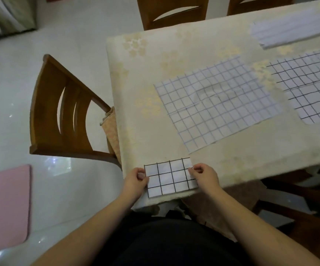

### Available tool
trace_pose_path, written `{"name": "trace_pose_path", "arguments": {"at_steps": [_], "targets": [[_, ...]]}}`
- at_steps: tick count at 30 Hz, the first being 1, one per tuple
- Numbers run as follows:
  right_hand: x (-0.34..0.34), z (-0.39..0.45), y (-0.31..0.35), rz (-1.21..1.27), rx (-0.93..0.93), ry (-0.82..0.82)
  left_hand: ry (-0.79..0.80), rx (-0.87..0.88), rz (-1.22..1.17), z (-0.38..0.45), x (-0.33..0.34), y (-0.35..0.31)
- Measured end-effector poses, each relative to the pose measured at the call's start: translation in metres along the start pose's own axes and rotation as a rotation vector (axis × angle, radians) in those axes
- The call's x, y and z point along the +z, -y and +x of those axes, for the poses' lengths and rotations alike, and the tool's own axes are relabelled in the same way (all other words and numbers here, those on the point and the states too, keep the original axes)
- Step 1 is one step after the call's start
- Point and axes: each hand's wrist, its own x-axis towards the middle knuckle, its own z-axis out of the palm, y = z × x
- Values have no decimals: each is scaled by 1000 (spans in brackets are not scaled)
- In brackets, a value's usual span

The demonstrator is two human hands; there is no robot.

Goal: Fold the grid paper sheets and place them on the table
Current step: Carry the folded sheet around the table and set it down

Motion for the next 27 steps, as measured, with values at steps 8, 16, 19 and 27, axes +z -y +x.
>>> {"name": "trace_pose_path", "arguments": {"at_steps": [8,16,19,27], "targets": [[-3,-3,4,-401,-535,-147,-195,796,766,3,13,15],[42,-5,-7,-955,-834,129,130,759,1122,22,22,36],[45,-1,-12,-970,-812,152,130,727,1107,20,24,37],[23,7,-30,-989,-667,148,210,632,1123,22,15,34]]}}
